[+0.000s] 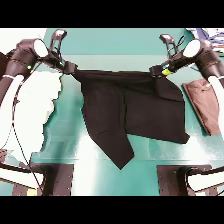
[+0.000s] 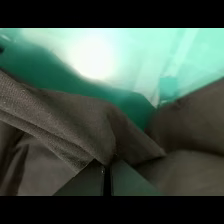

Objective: Fold the shirts.

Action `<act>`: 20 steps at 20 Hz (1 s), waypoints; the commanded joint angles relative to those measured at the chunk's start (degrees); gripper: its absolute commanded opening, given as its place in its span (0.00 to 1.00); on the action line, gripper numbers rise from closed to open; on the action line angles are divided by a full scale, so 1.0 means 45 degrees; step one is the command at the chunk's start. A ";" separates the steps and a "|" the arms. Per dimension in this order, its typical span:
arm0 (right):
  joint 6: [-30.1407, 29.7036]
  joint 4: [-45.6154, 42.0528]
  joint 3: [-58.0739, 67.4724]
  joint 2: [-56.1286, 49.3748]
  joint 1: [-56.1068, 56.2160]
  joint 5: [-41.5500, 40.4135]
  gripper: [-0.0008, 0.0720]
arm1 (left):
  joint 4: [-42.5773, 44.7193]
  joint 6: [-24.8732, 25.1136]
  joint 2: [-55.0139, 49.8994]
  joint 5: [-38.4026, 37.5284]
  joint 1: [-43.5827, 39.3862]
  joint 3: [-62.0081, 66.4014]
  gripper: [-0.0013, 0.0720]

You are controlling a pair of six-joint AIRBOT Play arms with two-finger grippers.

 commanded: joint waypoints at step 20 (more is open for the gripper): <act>-0.0947 0.1987 -0.4187 0.5017 -0.2531 0.1331 0.47 | -0.4201 0.0321 0.4163 -0.2846 0.2307 -0.5833 0.68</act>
